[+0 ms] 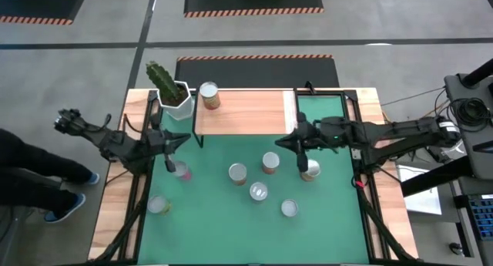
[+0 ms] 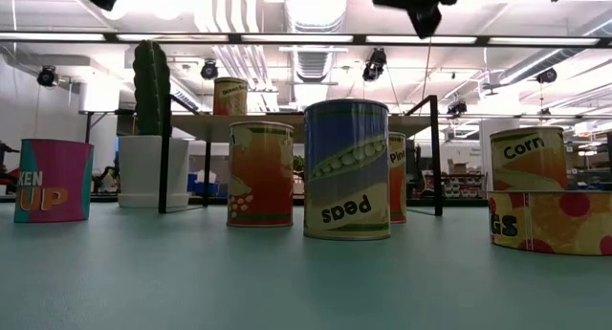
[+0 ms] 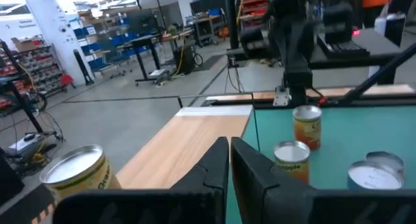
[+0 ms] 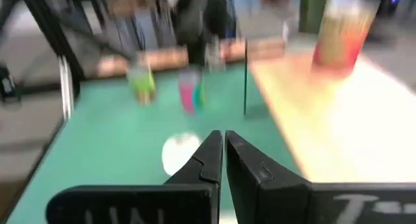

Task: Pick and place cans onto a shelf
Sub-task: Put the right canned corn on the shelf

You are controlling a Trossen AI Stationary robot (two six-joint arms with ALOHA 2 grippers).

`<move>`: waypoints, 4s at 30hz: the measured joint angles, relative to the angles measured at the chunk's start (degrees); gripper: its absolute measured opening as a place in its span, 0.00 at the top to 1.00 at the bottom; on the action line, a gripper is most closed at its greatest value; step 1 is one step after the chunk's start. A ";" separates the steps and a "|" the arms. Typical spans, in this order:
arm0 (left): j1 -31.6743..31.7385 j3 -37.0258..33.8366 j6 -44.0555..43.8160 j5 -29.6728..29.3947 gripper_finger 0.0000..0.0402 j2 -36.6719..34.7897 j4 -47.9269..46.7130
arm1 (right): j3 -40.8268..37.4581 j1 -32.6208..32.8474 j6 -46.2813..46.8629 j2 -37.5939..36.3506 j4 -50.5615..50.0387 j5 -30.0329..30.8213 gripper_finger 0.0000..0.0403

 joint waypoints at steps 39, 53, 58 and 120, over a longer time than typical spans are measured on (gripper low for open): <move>0.00 -1.85 -1.85 0.74 1.00 -3.40 -0.44 | 24.39 13.12 43.93 15.61 -67.84 5.84 0.98; 0.00 -1.85 -1.87 0.74 1.00 -3.38 -1.33 | 24.30 9.24 54.77 17.27 -72.47 6.02 0.48; 0.00 -1.85 -1.87 0.74 1.00 -3.29 -1.46 | 23.97 9.13 54.93 19.48 -72.65 6.01 0.27; 0.02 -1.85 -2.92 0.73 1.00 -2.83 -2.51 | 15.56 9.15 52.77 19.46 -64.54 -4.26 0.23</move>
